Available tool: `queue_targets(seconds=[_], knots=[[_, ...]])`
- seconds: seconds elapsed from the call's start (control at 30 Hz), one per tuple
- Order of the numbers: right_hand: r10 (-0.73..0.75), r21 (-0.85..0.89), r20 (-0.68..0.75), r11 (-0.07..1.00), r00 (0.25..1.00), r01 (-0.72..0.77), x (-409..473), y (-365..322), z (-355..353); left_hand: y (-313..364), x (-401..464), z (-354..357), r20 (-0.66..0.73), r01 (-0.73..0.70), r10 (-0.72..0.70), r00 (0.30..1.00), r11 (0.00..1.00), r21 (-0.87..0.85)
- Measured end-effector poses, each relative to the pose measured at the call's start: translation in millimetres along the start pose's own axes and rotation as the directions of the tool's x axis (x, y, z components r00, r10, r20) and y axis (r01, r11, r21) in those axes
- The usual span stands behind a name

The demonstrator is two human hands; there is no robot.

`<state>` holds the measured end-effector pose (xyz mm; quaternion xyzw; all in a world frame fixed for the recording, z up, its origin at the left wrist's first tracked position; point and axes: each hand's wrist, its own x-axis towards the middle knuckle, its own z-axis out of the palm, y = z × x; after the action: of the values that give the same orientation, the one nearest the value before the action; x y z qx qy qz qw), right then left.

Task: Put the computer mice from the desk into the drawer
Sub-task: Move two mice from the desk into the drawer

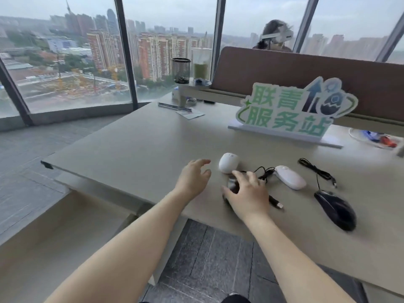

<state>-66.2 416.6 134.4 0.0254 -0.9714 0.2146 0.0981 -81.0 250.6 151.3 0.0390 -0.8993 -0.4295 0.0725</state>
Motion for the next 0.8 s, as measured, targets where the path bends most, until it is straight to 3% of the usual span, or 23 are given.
queue_targets(seconds=[0.17, 0.27, 0.37, 0.47, 0.53, 0.67, 0.8], knots=[[-0.017, 0.027, 0.134, 1.0, 0.991, 0.013, 17, 15, -5, 22, 56, 47, 0.141, -0.044, 0.041, 0.989, 0.999, 0.022], [-0.003, -0.02, 0.006, 1.0, 1.0, 0.003, 19, 27, -10, 27, 79, 69, 0.173, -0.09, 0.066, 0.983, 0.986, 0.138], [0.057, -0.144, -0.119, 0.987, 0.991, -0.074, 24, 42, -15, 33, 90, 83, 0.088, -0.049, 0.027, 0.996, 0.967, 0.251], [0.176, -0.195, 0.009, 0.966, 0.984, -0.171, 32, 51, -16, 40, 92, 92, -0.01, -0.013, 0.018, 1.0, 0.934, 0.358], [0.171, -0.175, 0.029, 0.971, 0.985, -0.163, 33, 52, -14, 40, 90, 94, -0.042, 0.0, 0.017, 0.999, 0.921, 0.39], [0.136, -0.124, -0.001, 0.983, 0.991, -0.135, 32, 52, -17, 31, 74, 71, -0.114, 0.063, -0.038, 0.993, 0.971, 0.231], [0.056, 0.121, -0.022, 0.991, 0.998, -0.053, 21, 31, -26, 12, 36, 18, -0.246, 0.075, -0.072, 0.967, 0.997, 0.004]])
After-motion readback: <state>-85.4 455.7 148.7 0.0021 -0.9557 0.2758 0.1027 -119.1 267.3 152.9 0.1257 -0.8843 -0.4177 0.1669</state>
